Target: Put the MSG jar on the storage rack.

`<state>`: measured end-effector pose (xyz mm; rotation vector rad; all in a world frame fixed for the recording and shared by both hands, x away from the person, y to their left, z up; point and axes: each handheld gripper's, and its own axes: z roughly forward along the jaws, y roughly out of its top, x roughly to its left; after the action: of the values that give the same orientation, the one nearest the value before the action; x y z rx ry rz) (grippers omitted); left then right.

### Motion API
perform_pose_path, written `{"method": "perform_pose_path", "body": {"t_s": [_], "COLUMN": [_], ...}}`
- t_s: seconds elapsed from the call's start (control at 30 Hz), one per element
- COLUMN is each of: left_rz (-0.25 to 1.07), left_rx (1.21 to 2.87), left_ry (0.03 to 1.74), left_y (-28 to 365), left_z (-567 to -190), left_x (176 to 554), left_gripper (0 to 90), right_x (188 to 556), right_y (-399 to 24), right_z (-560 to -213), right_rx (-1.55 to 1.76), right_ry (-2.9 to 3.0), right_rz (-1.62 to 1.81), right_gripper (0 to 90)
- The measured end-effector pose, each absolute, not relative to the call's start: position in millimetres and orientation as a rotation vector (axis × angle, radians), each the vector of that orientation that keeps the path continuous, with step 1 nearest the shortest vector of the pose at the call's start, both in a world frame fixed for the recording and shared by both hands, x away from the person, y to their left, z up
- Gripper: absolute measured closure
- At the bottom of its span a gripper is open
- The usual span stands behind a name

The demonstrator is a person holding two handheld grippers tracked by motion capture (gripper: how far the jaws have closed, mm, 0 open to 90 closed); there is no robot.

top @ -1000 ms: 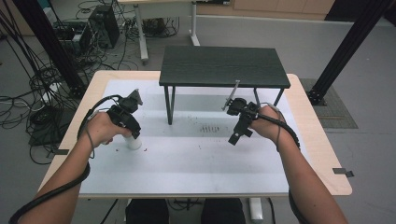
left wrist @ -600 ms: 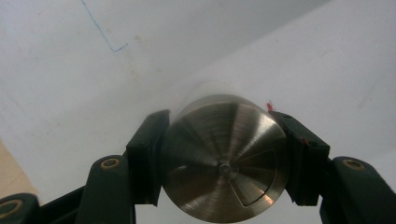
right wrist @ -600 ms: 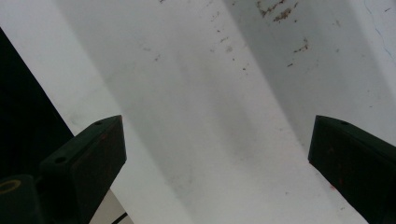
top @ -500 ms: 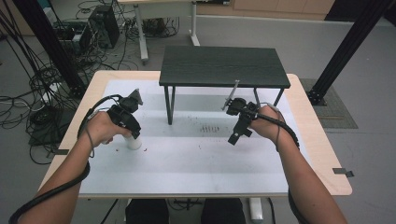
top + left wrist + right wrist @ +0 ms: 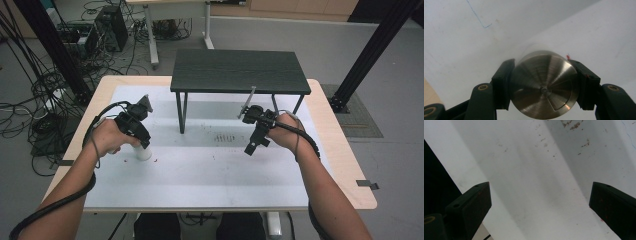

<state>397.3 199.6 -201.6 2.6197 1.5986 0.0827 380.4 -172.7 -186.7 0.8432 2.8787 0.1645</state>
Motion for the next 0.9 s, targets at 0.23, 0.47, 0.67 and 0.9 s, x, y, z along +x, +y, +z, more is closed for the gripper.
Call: {"method": "perform_pose_path", "body": {"t_s": [0.23, 0.47, 0.67, 0.9], "left_rz": [0.092, 0.089, 0.090, 0.085], "left_rx": [2.612, 2.620, 2.628, 2.631], "left_ry": [1.598, 1.593, 1.592, 1.577], "left_y": [199.7, 199.4, 198.2, 199.6], "left_z": [-202.1, -201.8, -201.7, -201.6], "left_x": [395.6, 396.4, 397.3, 396.9], "left_gripper": [42.0, 41.9, 41.9, 42.0], "right_x": [379.7, 380.6, 380.4, 380.6], "right_y": [-171.6, -172.8, -172.2, -172.9], "right_z": [-187.5, -185.8, -185.3, -186.0], "right_rx": [0.837, 0.840, 0.841, 0.844], "right_ry": [2.874, 2.880, 2.882, 2.877], "right_rz": [0.161, 0.169, 0.170, 0.169], "right_gripper": [4.1, 4.1, 4.1, 4.1]}}
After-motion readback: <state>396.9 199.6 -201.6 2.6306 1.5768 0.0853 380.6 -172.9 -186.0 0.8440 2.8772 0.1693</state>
